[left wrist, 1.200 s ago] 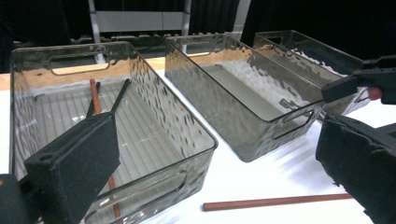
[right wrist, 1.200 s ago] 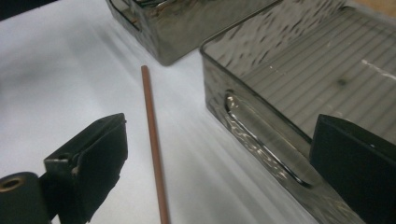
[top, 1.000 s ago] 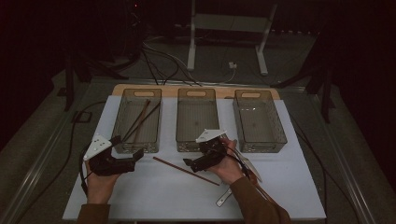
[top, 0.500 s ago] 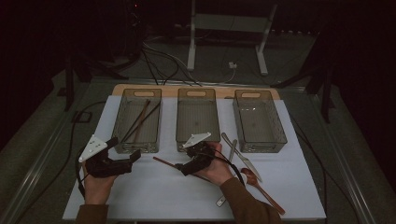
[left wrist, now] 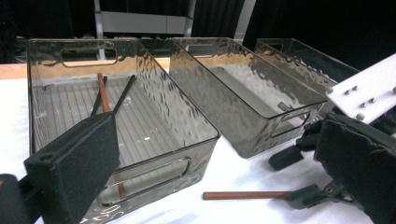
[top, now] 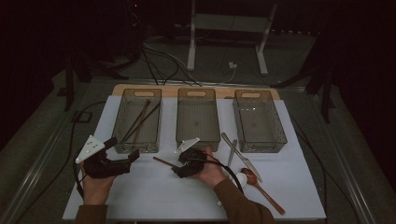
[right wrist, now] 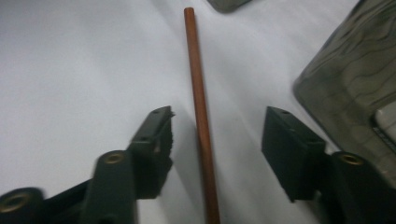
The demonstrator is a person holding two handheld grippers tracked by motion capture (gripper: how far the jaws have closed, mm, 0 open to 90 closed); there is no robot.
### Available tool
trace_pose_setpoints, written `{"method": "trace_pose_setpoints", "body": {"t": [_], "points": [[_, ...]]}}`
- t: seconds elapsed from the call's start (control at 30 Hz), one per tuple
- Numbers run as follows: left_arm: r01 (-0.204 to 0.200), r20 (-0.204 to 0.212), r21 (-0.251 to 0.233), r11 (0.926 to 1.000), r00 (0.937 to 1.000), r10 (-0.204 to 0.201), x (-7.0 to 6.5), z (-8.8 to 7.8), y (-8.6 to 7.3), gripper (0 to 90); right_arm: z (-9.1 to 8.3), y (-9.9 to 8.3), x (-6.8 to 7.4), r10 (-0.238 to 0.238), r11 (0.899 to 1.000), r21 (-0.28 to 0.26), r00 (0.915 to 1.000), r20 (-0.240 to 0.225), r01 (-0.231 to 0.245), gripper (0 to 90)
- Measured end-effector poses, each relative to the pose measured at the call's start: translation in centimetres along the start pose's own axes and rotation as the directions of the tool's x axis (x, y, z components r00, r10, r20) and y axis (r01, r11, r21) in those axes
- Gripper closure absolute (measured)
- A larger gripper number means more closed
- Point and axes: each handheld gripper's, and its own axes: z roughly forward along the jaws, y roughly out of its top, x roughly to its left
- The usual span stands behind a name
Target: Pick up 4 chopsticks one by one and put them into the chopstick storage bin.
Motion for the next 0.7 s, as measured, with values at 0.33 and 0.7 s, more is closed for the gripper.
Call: {"method": "trace_pose_setpoints", "body": {"t": [0.33, 0.7], "points": [[0.005, 0.000, 0.010, 0.9999, 1.0000, -0.005, 0.09, 0.27, -0.14, 0.7, 0.53, 0.26, 0.78, -0.043, 0.998, 0.046, 0.9991, 0.006, 0.043, 72.5], [0.008, 0.008, 0.010, 0.9999, 0.9999, -0.008, -0.08, 0.29, -0.21, 0.7, 0.38, 0.60, 1.09, -0.061, 0.995, 0.081, 0.9981, 0.009, 0.060, 85.4]]}}
